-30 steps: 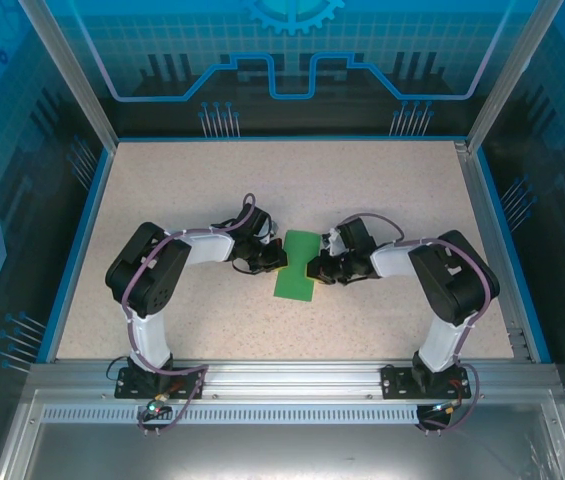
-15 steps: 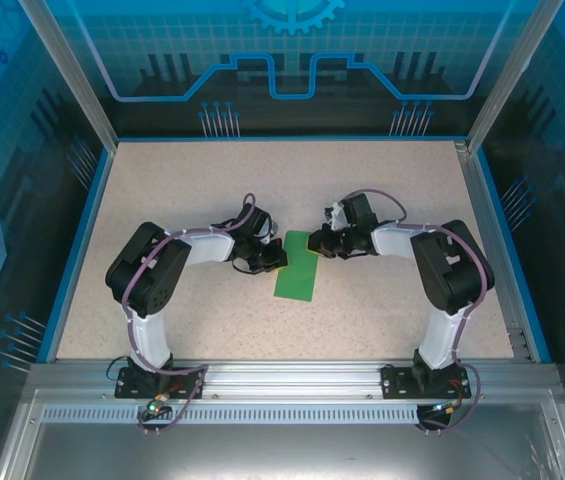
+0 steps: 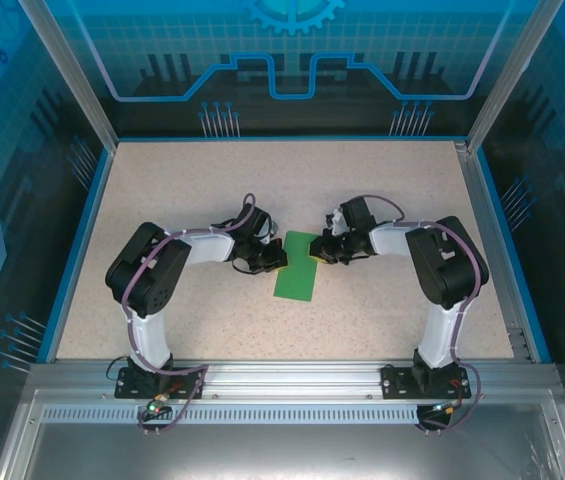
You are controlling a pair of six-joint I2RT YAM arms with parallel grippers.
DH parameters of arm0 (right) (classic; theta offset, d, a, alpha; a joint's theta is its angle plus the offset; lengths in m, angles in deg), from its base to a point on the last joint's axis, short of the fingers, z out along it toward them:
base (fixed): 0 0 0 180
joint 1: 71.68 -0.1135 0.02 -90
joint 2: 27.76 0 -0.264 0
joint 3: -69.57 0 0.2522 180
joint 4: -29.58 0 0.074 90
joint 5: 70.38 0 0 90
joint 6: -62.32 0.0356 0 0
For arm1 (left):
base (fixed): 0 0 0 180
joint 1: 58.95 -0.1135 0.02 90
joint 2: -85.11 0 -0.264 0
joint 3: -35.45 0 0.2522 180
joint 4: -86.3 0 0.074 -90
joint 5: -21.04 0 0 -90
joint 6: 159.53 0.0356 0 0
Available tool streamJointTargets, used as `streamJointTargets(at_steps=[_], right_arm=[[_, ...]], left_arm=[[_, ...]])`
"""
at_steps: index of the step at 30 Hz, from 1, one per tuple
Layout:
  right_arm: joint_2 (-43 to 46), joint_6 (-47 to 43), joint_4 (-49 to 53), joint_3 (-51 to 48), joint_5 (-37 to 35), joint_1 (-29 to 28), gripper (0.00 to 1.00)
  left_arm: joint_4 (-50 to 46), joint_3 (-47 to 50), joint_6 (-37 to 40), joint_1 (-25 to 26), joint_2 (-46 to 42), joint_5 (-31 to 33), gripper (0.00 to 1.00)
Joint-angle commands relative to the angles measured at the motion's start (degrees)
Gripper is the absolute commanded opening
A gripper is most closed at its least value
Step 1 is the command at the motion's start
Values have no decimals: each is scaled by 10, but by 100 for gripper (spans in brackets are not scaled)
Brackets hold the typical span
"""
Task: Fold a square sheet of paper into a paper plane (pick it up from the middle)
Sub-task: Fold the square sheet of paper in half at the center of the table.
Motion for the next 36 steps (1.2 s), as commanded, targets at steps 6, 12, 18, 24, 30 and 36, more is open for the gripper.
streamJointTargets(at_steps=[6,12,18,24,30,36], right_arm=[[3,-22,55,68,-3,41,12],[-33,-24,61,93,0,42,12],[-66,-36,81,116,-9,49,12],[-100,-56,100,135,-1,50,13],[-121,-137,183,202,20,32,16],[-49,-153,199,191,1,31,22]], left_arm=[[-59,11,14,4,30,29,0],[-60,11,14,5,29,26,0],[-58,13,12,4,27,22,0],[-48,20,7,5,9,8,0],[-33,29,-9,5,-23,-15,0],[-25,46,-24,1,-101,9,23]])
